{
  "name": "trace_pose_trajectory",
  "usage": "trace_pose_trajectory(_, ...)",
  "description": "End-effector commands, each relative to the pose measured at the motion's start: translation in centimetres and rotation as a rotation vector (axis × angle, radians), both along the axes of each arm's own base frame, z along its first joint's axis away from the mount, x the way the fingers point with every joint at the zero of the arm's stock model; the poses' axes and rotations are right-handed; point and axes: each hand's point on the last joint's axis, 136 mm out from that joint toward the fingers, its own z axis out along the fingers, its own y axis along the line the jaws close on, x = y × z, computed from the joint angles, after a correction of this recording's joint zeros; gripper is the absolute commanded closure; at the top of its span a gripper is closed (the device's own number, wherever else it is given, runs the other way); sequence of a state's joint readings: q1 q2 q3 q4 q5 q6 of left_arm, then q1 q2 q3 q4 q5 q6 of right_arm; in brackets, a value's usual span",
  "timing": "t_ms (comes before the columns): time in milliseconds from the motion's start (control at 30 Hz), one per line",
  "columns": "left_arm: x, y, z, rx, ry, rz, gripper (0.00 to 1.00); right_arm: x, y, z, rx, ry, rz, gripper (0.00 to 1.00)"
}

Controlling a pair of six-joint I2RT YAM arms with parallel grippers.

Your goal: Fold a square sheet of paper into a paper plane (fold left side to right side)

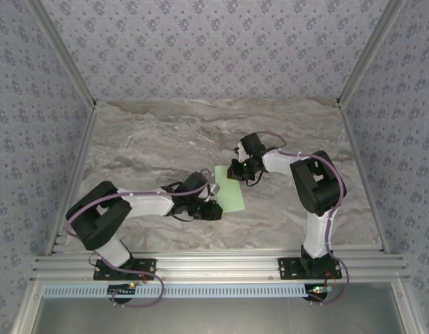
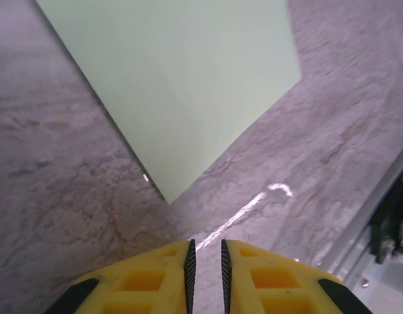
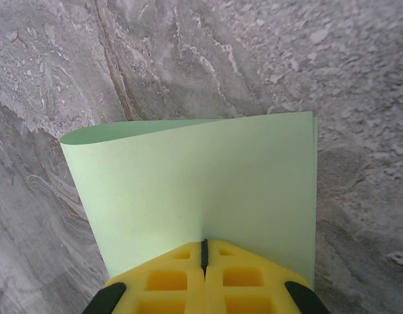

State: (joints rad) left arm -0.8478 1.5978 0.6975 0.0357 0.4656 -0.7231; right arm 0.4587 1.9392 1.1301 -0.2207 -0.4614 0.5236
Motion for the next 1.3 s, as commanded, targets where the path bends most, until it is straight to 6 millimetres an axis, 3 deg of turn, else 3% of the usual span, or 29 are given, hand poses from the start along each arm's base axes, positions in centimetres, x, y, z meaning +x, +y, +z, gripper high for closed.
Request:
trace_pose_trajectory(0,3.0,-0.1,4.5,-0.097,-0.055,0.043,0.77,-1.4,-1.9,-2.5,-0.098,0.070,-0.032,0.95)
trace_pose_trajectory(133,6.0,-0.7,5.1,-0.093,-0.080,0.038,0.76,-1.5,-1.8,-2.4,-0.095,0.071,-0.030,0.95)
trace_pose_trajectory(367,9.1,-3.3,2.5,-0.066,-0.057,0.024,0.77,-1.5,-1.7,-2.1,-0.089,0.066,-0.029,0.95)
trace_pose_trajectory(600,9.4,-3.3,-1.0,-0.017,-0.004,0.049,0.79,-1.1,-1.2,-0.8,-0.059,0.036,-0.016,0.95)
trace_pose_trajectory(733,9.0,-2.6,-2.3,0.019,0.016,0.066,0.79,-0.1,-0.6,1.3,-0.022,-0.014,-0.009,0.94)
trace_pose_trajectory(967,8.1,-1.3,-3.9,0.062,0.047,0.096,0.80,1.5,-0.9,7.9,-0.020,-0.158,0.015,0.84)
trace_pose_trajectory(1067,7.9,-1.2,-4.1,0.066,0.051,0.098,0.80,0.1,-1.9,9.5,-0.048,-0.177,0.025,0.78)
trace_pose_trajectory(1267,8.2,-1.4,-3.9,0.064,0.045,0.102,0.80,-6.5,-3.7,7.1,-0.055,-0.075,0.030,0.82)
